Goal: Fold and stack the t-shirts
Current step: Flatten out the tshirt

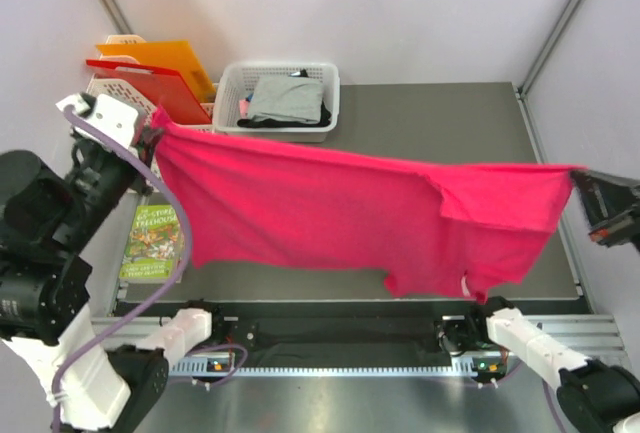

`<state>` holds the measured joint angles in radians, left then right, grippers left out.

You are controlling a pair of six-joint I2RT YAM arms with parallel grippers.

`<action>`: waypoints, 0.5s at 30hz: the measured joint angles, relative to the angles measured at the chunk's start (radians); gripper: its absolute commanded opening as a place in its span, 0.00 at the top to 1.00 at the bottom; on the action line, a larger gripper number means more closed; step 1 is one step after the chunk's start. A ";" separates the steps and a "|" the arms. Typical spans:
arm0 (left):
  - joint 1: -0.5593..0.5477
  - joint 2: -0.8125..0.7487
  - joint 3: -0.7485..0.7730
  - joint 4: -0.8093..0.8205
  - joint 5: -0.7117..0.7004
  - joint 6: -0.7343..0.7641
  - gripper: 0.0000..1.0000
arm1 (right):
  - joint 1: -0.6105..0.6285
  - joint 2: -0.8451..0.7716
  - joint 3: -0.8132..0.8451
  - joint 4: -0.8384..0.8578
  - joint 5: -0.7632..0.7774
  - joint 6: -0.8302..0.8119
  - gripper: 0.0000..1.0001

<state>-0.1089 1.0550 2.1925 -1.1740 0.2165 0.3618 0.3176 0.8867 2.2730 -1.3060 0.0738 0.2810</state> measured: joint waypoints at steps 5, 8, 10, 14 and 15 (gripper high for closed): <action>0.000 -0.138 -0.373 0.052 -0.023 0.007 1.00 | -0.009 -0.083 -0.358 0.029 0.001 0.016 1.00; 0.000 -0.160 -0.615 0.112 -0.052 0.023 1.00 | -0.009 -0.071 -0.562 0.075 0.016 0.017 1.00; 0.000 -0.156 -0.763 0.166 -0.069 0.039 1.00 | -0.010 -0.046 -0.665 0.123 0.030 0.016 1.00; 0.000 -0.079 -0.969 0.295 -0.096 0.073 1.00 | -0.011 0.035 -0.757 0.225 0.056 0.014 1.00; 0.000 -0.051 -1.007 0.333 -0.106 0.081 1.00 | -0.011 0.065 -0.766 0.256 0.062 0.010 1.00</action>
<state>-0.1089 1.0039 1.1851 -0.8406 0.1104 0.4431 0.3061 0.9520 1.5074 -1.0504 0.1360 0.2909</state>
